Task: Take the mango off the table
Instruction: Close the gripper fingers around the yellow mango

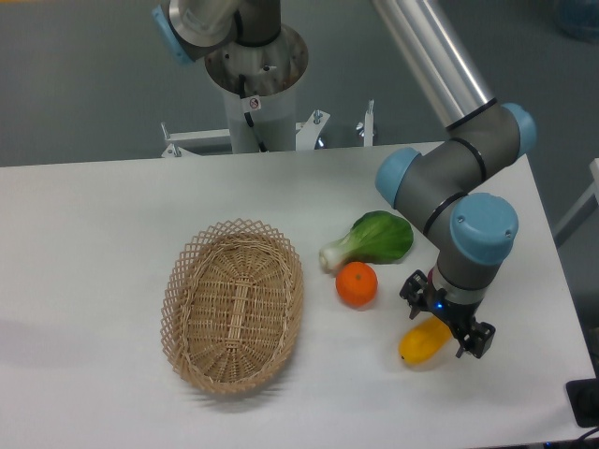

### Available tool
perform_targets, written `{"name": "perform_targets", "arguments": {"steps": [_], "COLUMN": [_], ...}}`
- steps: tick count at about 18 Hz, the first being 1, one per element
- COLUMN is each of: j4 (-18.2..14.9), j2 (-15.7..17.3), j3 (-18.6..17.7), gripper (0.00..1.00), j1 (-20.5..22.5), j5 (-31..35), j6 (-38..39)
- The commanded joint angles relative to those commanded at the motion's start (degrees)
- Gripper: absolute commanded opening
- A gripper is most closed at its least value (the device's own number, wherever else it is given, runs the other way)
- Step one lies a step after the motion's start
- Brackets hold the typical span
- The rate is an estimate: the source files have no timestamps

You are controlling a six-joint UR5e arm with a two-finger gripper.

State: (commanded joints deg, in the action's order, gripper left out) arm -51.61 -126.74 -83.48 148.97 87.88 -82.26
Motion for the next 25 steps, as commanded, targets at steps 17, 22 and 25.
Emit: {"name": "perform_targets", "arguments": {"steps": [17,22,25], "j4": [7.14,7.22,7.22], "j2": [-1.14,-1.14,-1.06], "j3": [-2.65,-2.65,-2.39], "gripper": [0.62,0.52,0.48], "j1": [-0.97,-0.97,-0.97], "j5": [0.54,0.54,0.54], "j6": [0.18,0.09,0.09]}}
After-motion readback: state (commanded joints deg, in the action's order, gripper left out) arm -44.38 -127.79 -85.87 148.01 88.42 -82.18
